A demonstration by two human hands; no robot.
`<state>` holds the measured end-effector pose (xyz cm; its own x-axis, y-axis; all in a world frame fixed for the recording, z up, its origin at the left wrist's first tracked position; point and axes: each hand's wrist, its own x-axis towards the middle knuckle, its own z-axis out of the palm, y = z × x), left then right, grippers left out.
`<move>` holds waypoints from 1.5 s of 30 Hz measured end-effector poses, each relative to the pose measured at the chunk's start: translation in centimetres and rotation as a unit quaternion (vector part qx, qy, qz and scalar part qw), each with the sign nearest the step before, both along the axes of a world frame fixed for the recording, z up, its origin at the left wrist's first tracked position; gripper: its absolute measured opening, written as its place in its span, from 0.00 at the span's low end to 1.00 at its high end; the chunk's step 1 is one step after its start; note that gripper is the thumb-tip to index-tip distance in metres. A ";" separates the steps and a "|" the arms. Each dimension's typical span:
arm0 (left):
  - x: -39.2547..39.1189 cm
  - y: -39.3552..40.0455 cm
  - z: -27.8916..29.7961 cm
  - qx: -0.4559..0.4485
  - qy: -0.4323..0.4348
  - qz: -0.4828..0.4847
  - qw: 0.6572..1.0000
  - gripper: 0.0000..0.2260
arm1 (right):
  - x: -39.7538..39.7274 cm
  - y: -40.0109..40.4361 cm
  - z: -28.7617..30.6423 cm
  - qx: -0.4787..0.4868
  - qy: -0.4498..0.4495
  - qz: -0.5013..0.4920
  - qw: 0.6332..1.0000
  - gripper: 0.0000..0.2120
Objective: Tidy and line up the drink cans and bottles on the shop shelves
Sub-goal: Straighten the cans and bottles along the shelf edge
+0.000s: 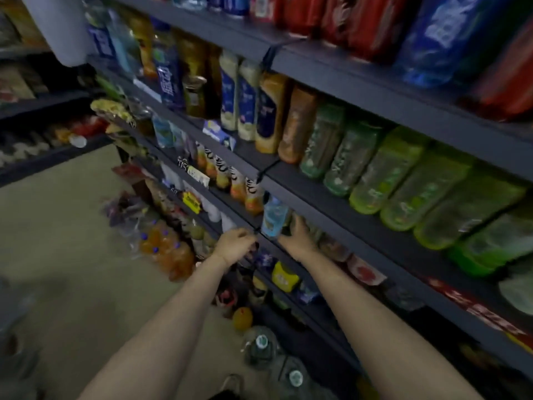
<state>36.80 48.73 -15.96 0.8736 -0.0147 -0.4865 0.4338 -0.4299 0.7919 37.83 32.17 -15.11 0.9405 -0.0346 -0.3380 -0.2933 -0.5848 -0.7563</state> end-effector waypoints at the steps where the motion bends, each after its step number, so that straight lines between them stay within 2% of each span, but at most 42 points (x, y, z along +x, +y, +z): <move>1: 1.1 0.8 -0.4 -0.011 0.010 -0.002 1.000 0.10 | 1.2 0.8 -0.5 -0.017 -0.017 -0.023 0.999 0.39; 4: 3.3 2.0 -1.2 -0.049 0.036 0.007 0.998 0.11 | 3.8 2.4 -1.4 -0.085 -0.013 -0.057 0.995 0.40; 8: 4.5 2.6 -1.7 -0.085 0.054 0.023 0.995 0.07 | 5.9 3.9 -2.3 -0.105 0.030 -0.077 0.991 0.37; 11: 4.7 3.2 -2.3 -0.115 0.061 0.025 0.991 0.06 | 6.9 4.7 -3.2 -0.133 0.017 -0.106 0.985 0.36; 16: 5.3 3.4 -3.2 -0.094 0.047 0.000 0.994 0.03 | 6.9 4.9 -3.5 -0.138 -0.009 -0.106 0.985 0.36; 17: 5.6 3.4 -3.4 -0.067 0.028 -0.025 0.997 0.02 | 6.8 4.7 -3.7 -0.126 -0.002 -0.110 0.986 0.35; 18: 5.7 3.4 -3.7 -0.046 0.013 -0.056 0.997 0.07 | 6.6 4.5 -3.7 -0.104 0.008 -0.116 0.988 0.34; 20: 5.6 3.3 -3.5 -0.035 -0.014 -0.090 0.995 0.24 | 6.1 4.0 -3.9 -0.020 0.035 -0.139 0.990 0.35; 21: 5.4 3.3 -3.4 -0.040 -0.025 -0.104 0.993 0.27 | 5.6 3.6 -4.0 0.018 0.045 -0.139 0.989 0.34; 24: 4.4 3.4 -2.8 -0.072 -0.015 -0.168 0.983 0.16 | 3.8 2.6 -3.0 0.104 0.087 -0.095 0.986 0.19; 25: 3.8 3.3 -2.4 -0.099 0.009 -0.182 0.978 0.14 | 3.0 2.3 -2.4 0.136 0.100 -0.079 0.983 0.18; 28: 1.3 2.7 -1.7 -0.172 0.057 -0.180 0.967 0.10 | 0.6 1.6 -1.1 0.203 0.119 -0.031 0.972 0.25; 31: -2.2 0.9 -0.4 -0.223 0.075 -0.125 0.964 0.04 | -2.8 0.1 -0.1 0.237 0.115 -0.012 0.965 0.22; 35: -8.1 -3.4 1.5 -0.273 0.078 -0.085 0.955 0.08 | -9.0 -3.5 1.7 0.252 0.076 -0.038 0.964 0.23; 39: -15.7 -10.5 4.6 -0.340 0.067 -0.021 0.938 0.17 | -17.1 -9.4 4.8 0.274 0.014 -0.083 0.958 0.20; 42: -21.6 -16.8 8.1 -0.391 0.014 0.013 0.920 0.18 | -24.4 -14.9 8.8 0.246 -0.019 -0.060 0.967 0.18; 45: -26.9 -22.9 12.5 -0.392 -0.083 -0.007 0.916 0.10 | -30.7 -20.3 12.7 0.202 -0.064 -0.033 0.977 0.19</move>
<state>9.90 25.86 -3.44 0.9314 -0.3153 -0.1820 0.2785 0.2952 0.9139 7.16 11.91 -2.36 0.9764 0.0160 -0.2154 -0.2071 -0.2141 -0.9546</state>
